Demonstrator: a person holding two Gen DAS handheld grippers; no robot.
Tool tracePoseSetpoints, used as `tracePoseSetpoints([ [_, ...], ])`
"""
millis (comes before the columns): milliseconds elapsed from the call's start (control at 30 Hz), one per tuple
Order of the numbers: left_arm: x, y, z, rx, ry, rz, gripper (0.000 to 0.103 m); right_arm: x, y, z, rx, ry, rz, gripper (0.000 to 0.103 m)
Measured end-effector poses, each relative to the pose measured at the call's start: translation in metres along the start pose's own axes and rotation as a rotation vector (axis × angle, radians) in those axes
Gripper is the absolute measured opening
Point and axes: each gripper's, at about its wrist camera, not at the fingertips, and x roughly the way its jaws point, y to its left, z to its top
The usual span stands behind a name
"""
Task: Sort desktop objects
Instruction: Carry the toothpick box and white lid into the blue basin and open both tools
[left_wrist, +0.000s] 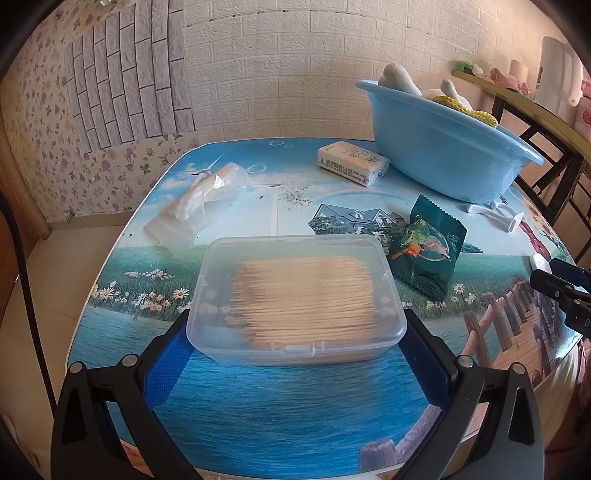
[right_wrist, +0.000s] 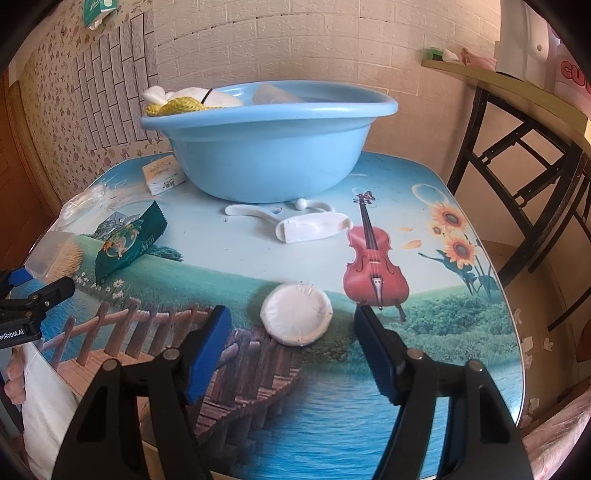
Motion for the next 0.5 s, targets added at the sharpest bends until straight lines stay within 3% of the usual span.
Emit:
tracePoseSetpoints([
  [100, -0.001, 0.0, -0.001, 0.001, -0.002, -0.003, 0.103, -0.002, 0.002, -0.001, -0.005, -0.006, 0.009, 0.037],
  [267, -0.002, 0.0, -0.001, -0.003, -0.008, -0.003, 0.101, -0.004, 0.001, -0.001, -0.004, -0.001, 0.011, 0.037],
  [333, -0.005, 0.002, -0.002, -0.012, -0.022, -0.005, 0.092, -0.006, 0.001, 0.0, 0.003, 0.002, 0.027, 0.037],
  [500, -0.006, 0.004, -0.002, -0.024, -0.023, -0.021, 0.092, -0.017, 0.005, 0.002, -0.01, -0.03, 0.035, 0.037],
])
